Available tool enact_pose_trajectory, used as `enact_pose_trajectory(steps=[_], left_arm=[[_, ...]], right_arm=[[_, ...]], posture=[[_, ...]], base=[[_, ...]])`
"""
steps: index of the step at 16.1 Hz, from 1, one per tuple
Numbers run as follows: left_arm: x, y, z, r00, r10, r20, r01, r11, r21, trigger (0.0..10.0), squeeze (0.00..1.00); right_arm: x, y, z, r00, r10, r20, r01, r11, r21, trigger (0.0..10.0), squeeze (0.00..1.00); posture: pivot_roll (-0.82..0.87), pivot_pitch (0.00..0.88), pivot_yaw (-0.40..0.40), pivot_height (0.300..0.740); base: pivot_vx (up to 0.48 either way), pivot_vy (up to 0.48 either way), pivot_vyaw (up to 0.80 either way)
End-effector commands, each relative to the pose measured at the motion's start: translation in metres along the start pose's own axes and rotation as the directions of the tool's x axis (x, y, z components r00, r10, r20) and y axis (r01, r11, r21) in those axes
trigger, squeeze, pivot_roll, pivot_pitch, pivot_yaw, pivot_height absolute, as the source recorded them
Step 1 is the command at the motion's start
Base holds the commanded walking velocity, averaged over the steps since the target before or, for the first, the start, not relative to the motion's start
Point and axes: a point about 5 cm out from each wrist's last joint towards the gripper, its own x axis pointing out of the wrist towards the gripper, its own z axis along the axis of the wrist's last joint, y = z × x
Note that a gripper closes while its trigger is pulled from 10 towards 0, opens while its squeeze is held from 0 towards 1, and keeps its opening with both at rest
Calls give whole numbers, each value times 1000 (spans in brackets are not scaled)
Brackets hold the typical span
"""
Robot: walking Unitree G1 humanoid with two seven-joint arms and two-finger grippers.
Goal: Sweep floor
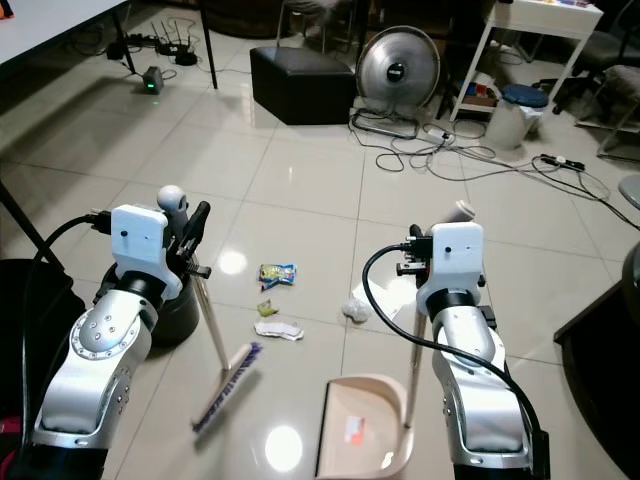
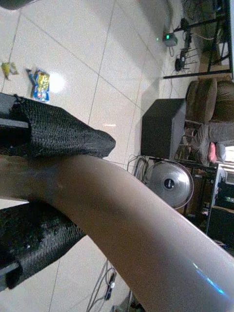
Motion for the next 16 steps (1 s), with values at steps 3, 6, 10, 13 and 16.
enact_pose_trajectory(steps=[3, 6, 10, 13, 16], left_arm=[[2, -4, 8, 999, -32, 34, 32, 999, 0, 10000, 0], [2, -4, 8, 999, -37, 32, 37, 999, 2, 10000, 0], [3, -4, 8, 998, -45, 32, 45, 999, 4, 10000, 0], [4, -4, 9, 998, -53, 32, 53, 999, 9, 10000, 0], [5, -4, 10, 998, -52, 33, 51, 999, 11, 10000, 0]], right_arm=[[4, -3, 9, 998, -18, 53, 17, 1000, 7, 10000, 0], [3, -3, 9, 998, -22, 53, 22, 1000, 11, 10000, 0], [3, -4, 7, 998, -39, 52, 38, 999, 23, 10000, 0], [4, -5, 6, 997, -52, 53, 50, 998, 45, 10000, 0], [5, -5, 5, 998, -54, 44, 52, 997, 48, 10000, 0]], posture=[[-2, 40, -22, 740], [-1, 41, -13, 740], [-1, 43, -2, 740], [2, 44, 8, 740], [3, 44, 8, 740]], base=[[477, 0, 0], [480, 0, 0], [480, 0, 0], [480, 0, 0], [480, 0, 0]])
